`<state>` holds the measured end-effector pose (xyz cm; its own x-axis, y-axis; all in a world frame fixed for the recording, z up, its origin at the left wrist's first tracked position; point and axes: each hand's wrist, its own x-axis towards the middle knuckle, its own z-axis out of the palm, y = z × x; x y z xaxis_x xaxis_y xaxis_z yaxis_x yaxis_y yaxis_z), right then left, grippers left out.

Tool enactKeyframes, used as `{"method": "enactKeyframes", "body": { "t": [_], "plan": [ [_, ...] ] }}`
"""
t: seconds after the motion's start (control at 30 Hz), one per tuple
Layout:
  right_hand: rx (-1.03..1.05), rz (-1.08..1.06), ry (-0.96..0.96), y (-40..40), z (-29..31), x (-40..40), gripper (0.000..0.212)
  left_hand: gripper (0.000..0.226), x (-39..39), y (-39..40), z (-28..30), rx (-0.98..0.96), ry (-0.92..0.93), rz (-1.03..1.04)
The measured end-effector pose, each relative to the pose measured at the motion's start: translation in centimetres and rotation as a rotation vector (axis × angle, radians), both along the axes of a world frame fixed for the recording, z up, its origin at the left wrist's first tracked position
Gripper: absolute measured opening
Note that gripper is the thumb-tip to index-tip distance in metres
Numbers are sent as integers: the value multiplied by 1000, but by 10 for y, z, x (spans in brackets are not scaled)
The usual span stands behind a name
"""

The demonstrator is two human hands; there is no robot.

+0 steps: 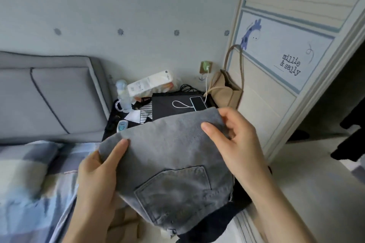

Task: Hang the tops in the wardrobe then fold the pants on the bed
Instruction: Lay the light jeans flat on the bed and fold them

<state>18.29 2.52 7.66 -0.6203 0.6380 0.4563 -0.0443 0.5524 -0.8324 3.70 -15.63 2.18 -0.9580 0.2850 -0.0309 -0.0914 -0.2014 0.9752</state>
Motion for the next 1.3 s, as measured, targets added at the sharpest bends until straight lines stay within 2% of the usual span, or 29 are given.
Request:
{"method": "enactKeyframes", "body": {
  "t": [0.17,0.23,0.33,0.43,0.5,0.57,0.63,0.67,0.77,0.83,0.9,1.0,1.1,1.17,1.23,1.3],
  "plan": [
    [-72,328,21,-60,0,16,9,39,60,-95,11,-73,142,322],
    [-119,356,20,-70,-7,20,10,39,69,-112,10,-136,159,373],
    [-194,498,-47,-105,-20,40,11,26,117,-158,8,-260,204,560],
    [-303,601,-133,-142,-36,55,10,3,163,-203,3,-421,248,738],
    [-337,650,-167,-165,-44,61,10,4,186,-229,1,-476,246,785],
    [-333,655,-159,-183,-52,64,10,26,203,-249,-6,-384,221,733],
    [-361,612,-140,-202,-59,64,9,51,217,-274,-15,-195,158,551],
    [-425,594,-142,-212,-64,62,8,60,225,-288,-19,-189,135,445],
    [-735,543,-205,-242,-75,48,7,81,237,-321,-34,-370,58,213],
    [-881,523,-258,-261,-81,35,8,82,238,-336,-45,-452,38,248],
    [-957,534,-312,-287,-87,18,9,83,239,-353,-50,-441,47,358],
    [-1057,746,-355,-324,-91,-9,12,63,233,-382,-45,-209,64,522],
    [-928,1114,-454,-366,-94,-38,29,42,218,-421,-38,15,0,714],
    [-768,1246,-548,-393,-98,-50,35,30,203,-442,-36,158,-55,793],
    [-584,1196,-572,-423,-110,-65,38,24,187,-465,-35,243,-93,847],
    [-360,1019,-580,-440,-123,-73,35,21,172,-473,-36,285,-87,866]
  ]
}}
